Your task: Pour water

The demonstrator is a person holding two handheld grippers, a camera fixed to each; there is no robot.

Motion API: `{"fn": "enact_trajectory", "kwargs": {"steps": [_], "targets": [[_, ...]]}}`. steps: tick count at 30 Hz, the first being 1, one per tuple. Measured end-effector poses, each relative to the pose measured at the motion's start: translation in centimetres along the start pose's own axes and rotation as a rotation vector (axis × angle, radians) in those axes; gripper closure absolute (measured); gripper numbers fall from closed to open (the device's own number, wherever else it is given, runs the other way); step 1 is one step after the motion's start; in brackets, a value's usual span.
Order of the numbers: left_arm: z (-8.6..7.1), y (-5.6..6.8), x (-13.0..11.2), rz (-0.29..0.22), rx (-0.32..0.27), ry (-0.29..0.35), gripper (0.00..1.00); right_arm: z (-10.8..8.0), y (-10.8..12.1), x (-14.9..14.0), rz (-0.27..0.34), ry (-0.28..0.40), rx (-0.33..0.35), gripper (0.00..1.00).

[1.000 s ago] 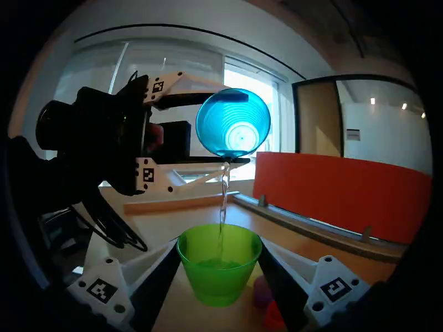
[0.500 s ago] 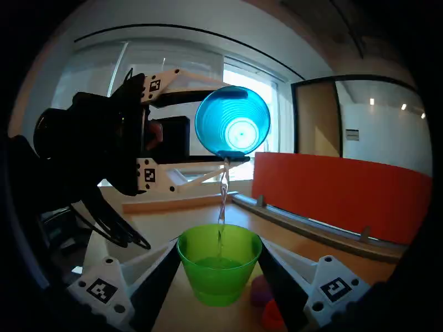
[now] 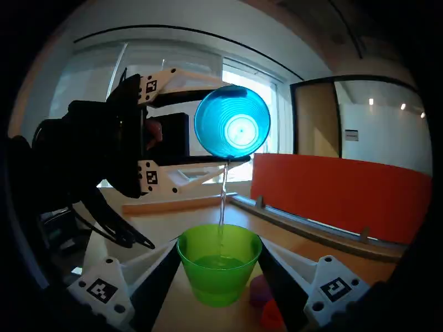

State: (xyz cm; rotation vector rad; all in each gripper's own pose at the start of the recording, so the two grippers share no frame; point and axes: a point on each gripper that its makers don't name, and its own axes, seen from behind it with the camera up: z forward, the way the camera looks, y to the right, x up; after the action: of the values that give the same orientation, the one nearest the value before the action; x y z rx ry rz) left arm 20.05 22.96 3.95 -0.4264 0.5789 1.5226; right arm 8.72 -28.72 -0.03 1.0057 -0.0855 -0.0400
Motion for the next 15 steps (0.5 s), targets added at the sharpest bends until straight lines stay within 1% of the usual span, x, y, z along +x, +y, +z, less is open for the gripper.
{"fn": "enact_trajectory", "kwargs": {"steps": [3, 15], "targets": [[0.03, 0.26, 0.13, 0.004, 0.001, 0.002, 0.15, -0.06, 0.04, -0.08, 0.0, 0.001, 0.0, 0.08], [0.15, 0.38, 0.08, 0.003, 0.0, 0.001, 0.15, -0.22, 0.31, -0.27, 0.002, 0.002, -0.005, 0.08]]}}
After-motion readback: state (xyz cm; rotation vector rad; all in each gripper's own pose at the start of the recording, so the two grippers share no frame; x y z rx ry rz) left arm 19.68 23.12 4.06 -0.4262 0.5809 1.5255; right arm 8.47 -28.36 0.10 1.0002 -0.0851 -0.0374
